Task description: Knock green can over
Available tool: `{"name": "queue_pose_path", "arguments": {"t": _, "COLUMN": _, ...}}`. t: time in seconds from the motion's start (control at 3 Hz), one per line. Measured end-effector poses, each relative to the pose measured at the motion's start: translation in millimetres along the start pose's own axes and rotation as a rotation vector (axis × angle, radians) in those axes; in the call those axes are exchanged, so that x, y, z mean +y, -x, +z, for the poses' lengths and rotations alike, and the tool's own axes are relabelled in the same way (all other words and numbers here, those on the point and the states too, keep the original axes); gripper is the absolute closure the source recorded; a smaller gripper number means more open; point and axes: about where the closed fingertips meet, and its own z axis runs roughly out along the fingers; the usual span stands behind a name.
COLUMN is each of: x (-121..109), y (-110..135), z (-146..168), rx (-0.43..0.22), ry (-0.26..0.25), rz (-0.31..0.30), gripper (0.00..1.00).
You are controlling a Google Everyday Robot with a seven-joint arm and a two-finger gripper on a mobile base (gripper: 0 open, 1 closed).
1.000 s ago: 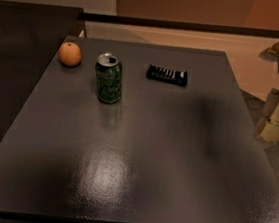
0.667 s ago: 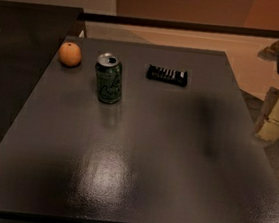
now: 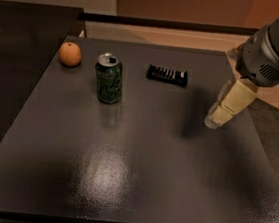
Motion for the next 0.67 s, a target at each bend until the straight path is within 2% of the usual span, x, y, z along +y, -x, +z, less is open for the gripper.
{"name": "queue_pose_path", "arguments": {"t": 0.67, "x": -22.9, "y": 62.3, "z": 63.3, "rx": -0.211, "ry": 0.001, "rz": 0.056, "gripper": 0.00}}
